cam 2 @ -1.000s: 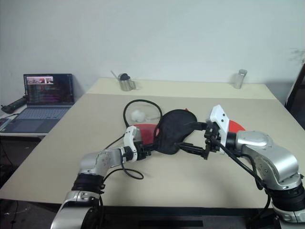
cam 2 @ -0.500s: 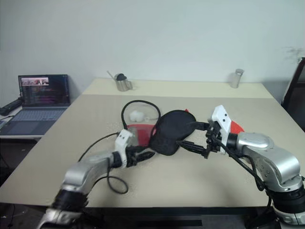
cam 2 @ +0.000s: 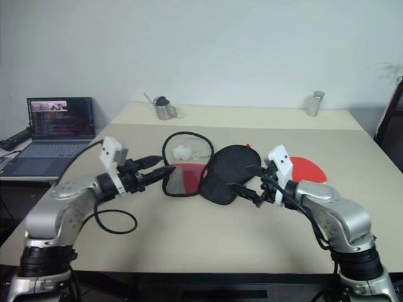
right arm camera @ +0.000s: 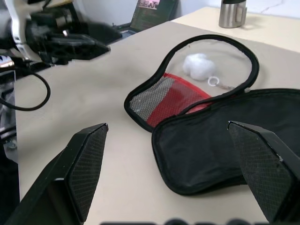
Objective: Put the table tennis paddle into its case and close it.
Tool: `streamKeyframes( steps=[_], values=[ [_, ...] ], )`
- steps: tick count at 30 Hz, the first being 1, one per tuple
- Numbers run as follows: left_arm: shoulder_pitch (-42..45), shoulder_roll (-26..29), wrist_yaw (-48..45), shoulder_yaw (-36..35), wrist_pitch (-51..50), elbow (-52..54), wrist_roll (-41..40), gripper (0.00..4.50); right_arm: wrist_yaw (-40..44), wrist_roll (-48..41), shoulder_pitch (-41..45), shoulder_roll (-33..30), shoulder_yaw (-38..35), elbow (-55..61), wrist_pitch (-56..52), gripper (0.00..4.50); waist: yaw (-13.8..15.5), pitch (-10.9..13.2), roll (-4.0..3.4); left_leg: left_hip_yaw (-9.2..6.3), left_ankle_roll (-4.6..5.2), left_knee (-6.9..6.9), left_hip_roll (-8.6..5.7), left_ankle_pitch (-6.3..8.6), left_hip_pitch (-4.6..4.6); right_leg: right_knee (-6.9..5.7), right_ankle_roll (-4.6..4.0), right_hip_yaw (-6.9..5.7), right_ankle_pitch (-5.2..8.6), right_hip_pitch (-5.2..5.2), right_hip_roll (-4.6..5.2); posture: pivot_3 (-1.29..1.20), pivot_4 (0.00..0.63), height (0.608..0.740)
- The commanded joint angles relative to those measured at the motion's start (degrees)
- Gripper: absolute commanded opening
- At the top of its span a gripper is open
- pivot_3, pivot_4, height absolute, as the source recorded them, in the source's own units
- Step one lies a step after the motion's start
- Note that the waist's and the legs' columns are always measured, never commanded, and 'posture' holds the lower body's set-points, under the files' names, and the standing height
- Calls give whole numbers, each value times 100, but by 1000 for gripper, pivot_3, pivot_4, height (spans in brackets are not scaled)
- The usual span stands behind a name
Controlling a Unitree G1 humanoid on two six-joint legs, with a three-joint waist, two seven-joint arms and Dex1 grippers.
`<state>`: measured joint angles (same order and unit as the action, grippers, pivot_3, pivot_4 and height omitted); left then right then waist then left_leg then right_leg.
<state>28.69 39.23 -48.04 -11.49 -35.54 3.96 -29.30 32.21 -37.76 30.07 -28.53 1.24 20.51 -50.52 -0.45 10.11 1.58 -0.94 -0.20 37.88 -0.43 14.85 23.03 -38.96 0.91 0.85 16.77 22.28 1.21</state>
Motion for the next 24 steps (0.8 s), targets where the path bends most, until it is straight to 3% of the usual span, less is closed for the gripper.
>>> streamKeyframes(
  steps=[1, 15, 24],
  values=[
    [148, 282, -324, -69, 187, 1, -37, 3115, -355, 113, 268, 316, 73, -183, -122, 4500, -6, 1, -1, 0, 0, 0, 0, 0, 0, -1, 0, 0, 0, 0, 0, 0, 150, 740],
    [497, 1061, -1531, -14, 320, -734, -66, 3115, -1966, 1520, 922, 1609, 330, -1982, -143, 4500, -37, 4, -3, 1, 0, 0, 0, 0, 1, -3, -1, -1, 0, 5, -1, 0, 150, 740],
    [591, 1029, -1603, 42, 436, -870, 55, 3115, -2509, 1668, 1003, 2222, -156, -2548, -333, 4500, -131, 4, -5, 2, 0, -4, 0, 0, 1, -3, -1, 1, 0, 7, -1, 0, 150, 740]
  ],
)
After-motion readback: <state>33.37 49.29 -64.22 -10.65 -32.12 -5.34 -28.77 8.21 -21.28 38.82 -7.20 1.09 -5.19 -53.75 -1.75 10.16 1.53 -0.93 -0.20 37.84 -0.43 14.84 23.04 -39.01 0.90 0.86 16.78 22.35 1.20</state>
